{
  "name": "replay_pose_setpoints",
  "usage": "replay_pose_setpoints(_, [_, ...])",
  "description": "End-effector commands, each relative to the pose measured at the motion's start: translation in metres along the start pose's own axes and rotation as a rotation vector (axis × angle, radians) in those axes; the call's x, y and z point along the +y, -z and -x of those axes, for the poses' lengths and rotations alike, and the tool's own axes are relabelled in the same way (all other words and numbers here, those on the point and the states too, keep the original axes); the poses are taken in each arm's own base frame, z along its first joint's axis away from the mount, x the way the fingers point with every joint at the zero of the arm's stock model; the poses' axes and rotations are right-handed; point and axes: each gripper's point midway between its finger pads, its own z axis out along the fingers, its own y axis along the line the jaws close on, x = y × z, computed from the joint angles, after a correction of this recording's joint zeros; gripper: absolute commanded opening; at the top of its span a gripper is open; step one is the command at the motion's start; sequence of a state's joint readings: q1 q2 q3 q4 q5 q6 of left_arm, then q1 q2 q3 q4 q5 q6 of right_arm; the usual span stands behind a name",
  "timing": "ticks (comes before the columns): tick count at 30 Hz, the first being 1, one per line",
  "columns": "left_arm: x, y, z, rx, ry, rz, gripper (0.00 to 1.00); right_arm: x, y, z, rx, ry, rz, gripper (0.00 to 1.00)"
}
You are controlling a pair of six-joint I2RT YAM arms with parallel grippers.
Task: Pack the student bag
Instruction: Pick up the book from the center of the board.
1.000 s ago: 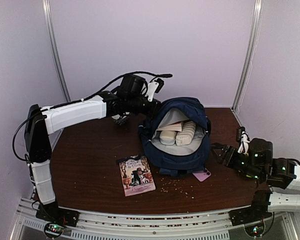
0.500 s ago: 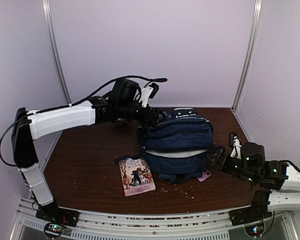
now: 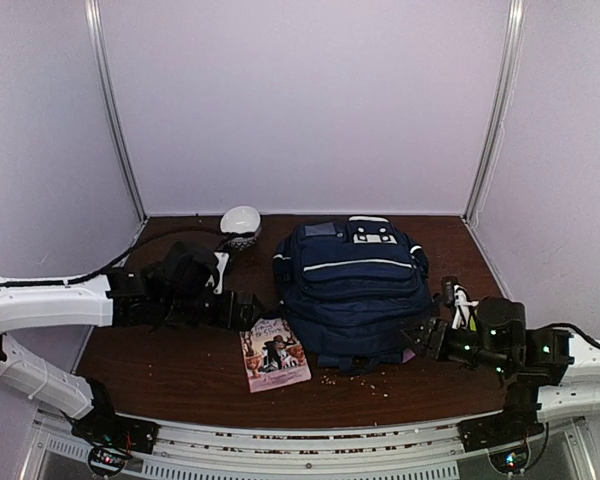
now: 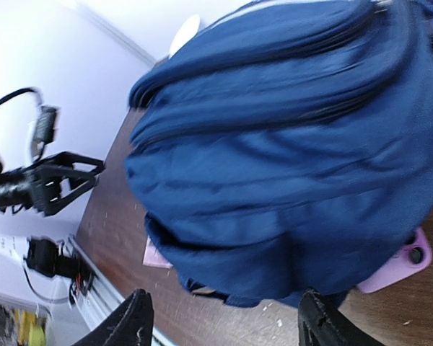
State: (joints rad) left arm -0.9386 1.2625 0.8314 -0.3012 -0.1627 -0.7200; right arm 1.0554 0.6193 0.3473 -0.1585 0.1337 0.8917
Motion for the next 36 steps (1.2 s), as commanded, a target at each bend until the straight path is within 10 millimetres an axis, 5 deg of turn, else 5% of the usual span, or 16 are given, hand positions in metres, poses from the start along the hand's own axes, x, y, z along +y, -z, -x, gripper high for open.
replay_pose_setpoints(1, [0.025,-0.001,-0.025,-0.001,0.214,0.05,0.97,0.047,-0.009,-0.012,0.063,0.085,0.096,0.68])
replay_pose_setpoints(8, [0.022,-0.023,-0.056,0.058,0.284,-0.016,0.93,0.113,-0.052,-0.074,0.279,0.212,0.153,0.66])
replay_pose_setpoints(19, [0.027,-0.034,-0.07,0.047,0.303,-0.046,0.75,0.143,-0.114,-0.124,0.435,0.252,0.107,0.64])
replay_pose_setpoints(24, [0.032,-0.037,-0.077,0.032,0.315,-0.053,0.59,0.123,-0.137,-0.135,0.465,0.226,-0.002,0.64])
replay_pose_setpoints(31, [0.029,-0.043,-0.085,0.053,0.336,-0.08,0.57,0.069,-0.157,-0.117,0.385,0.153,-0.203,0.65])
replay_pose_setpoints(36, [0.03,-0.046,-0.085,0.061,0.317,-0.065,0.58,0.043,-0.166,-0.123,0.412,0.146,-0.257,0.66])
